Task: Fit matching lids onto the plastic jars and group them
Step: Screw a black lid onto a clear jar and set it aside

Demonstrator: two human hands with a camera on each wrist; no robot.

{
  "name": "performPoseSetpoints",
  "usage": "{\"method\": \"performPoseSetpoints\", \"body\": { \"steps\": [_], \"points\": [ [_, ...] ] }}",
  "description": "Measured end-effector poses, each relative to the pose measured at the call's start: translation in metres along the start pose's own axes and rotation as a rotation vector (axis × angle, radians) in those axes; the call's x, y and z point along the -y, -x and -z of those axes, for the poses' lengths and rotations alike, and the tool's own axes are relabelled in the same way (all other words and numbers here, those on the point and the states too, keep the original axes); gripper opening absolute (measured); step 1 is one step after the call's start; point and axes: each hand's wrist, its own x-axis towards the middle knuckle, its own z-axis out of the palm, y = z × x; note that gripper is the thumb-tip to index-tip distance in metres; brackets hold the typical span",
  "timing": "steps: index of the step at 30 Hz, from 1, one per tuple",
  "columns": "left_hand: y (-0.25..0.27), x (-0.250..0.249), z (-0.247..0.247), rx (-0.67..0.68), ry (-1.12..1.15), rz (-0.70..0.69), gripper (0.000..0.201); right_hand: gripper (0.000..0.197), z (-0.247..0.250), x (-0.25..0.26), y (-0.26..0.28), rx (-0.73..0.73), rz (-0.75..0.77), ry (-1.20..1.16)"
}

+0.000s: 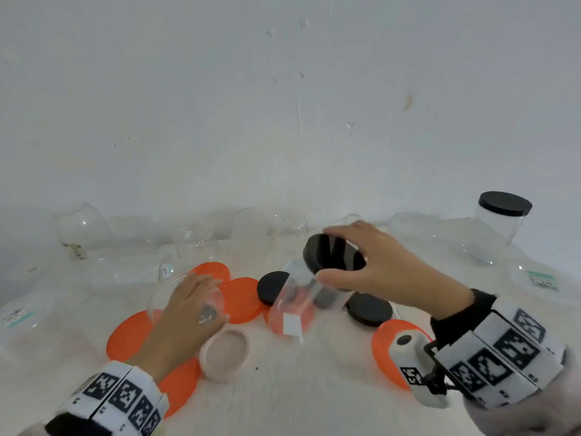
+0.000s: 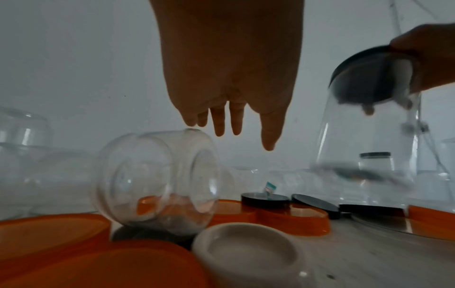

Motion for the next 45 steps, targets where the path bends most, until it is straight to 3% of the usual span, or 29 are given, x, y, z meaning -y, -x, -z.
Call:
{"method": "performPoseSetpoints", "body": {
  "steps": [3, 6, 12, 17, 23, 30, 32, 36, 40, 45],
  "points": [
    [-0.007, 0.010, 0.010, -0.037, -0.141, 0.075, 0.066, 0.073, 0.046, -0.014, -0.013, -0.349, -0.021, -0.043],
    [-0.009, 0.015, 0.012, -0.034, -0.162, 0.127, 0.073, 0.076, 0.087, -0.044, -0.034, -0.592, -0.149, 0.061],
    [-0.012, 0.018, -0.001, -0.125, -0.254, 0.131, 0.049, 0.073, 0.120, -0.113, -0.067, -0.752, -0.537, 0.135],
    [-0.014, 0.020, -0.005, -0.103, -0.337, 0.186, 0.057, 0.073, 0.119, -0.148, -0.095, -0.684, -0.705, 0.251],
    [-0.013, 0.020, -0.008, -0.119, -0.292, 0.269, 0.051, 0.072, 0.114, -0.186, -0.114, -0.429, -0.832, 0.459],
    [-0.014, 0.015, -0.003, -0.170, -0.263, 0.165, 0.033, 0.065, 0.104, -0.217, -0.125, -0.384, -0.929, 0.470],
    [-0.014, 0.014, -0.004, -0.182, -0.277, 0.112, 0.032, 0.066, 0.104, -0.225, -0.126, -0.375, -0.944, 0.472],
    [-0.016, 0.016, -0.005, -0.185, -0.245, 0.176, 0.036, 0.063, 0.104, -0.231, -0.128, -0.344, -0.963, 0.492],
    [-0.016, 0.019, -0.007, -0.198, -0.279, 0.188, 0.038, 0.035, 0.105, -0.225, -0.128, -0.284, -0.961, 0.538],
    [-0.017, 0.031, -0.011, -0.120, -0.346, 0.389, 0.059, 0.027, 0.114, -0.221, -0.121, -0.059, -0.866, 0.648]
  ]
}}
